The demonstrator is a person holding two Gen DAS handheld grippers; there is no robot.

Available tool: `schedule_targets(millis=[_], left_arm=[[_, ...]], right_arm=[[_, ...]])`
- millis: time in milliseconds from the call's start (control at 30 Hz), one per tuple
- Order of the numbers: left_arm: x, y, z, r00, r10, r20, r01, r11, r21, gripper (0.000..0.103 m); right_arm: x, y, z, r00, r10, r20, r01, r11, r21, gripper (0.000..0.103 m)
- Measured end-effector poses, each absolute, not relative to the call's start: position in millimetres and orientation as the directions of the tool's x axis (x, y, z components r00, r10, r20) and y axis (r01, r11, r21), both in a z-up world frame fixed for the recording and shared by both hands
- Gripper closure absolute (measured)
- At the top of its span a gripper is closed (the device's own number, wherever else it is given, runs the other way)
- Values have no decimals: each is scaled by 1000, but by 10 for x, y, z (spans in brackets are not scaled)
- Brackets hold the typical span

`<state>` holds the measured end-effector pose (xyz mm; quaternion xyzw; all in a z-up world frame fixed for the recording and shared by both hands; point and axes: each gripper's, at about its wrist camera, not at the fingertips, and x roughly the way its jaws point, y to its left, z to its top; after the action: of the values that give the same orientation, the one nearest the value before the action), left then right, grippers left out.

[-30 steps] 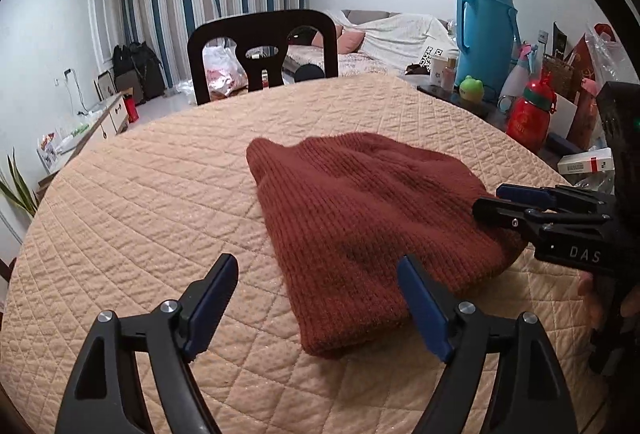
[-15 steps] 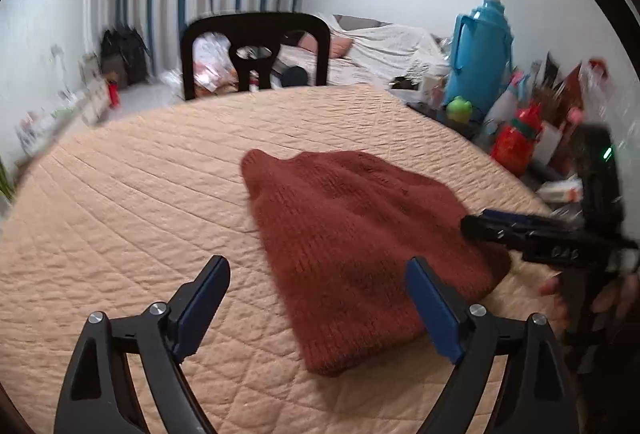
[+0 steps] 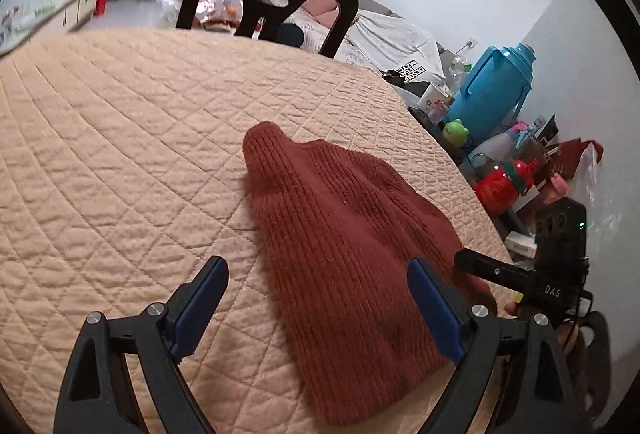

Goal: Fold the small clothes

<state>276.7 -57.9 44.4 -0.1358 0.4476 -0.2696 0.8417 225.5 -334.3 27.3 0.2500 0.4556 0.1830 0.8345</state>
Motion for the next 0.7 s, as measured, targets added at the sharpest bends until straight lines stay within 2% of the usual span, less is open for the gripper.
schedule_targets(millis=[133, 700], left_arm=[[2827, -651, 389, 420, -587, -692, 345, 809, -476, 11], [3034, -752, 226, 350, -614, -707, 306, 789, -533, 11]], right_arm=[[2321, -3332, 225, 486, 586, -649, -86, 771, 631, 30], [2440, -3307, 207, 469, 651, -597, -103, 712, 695, 28]])
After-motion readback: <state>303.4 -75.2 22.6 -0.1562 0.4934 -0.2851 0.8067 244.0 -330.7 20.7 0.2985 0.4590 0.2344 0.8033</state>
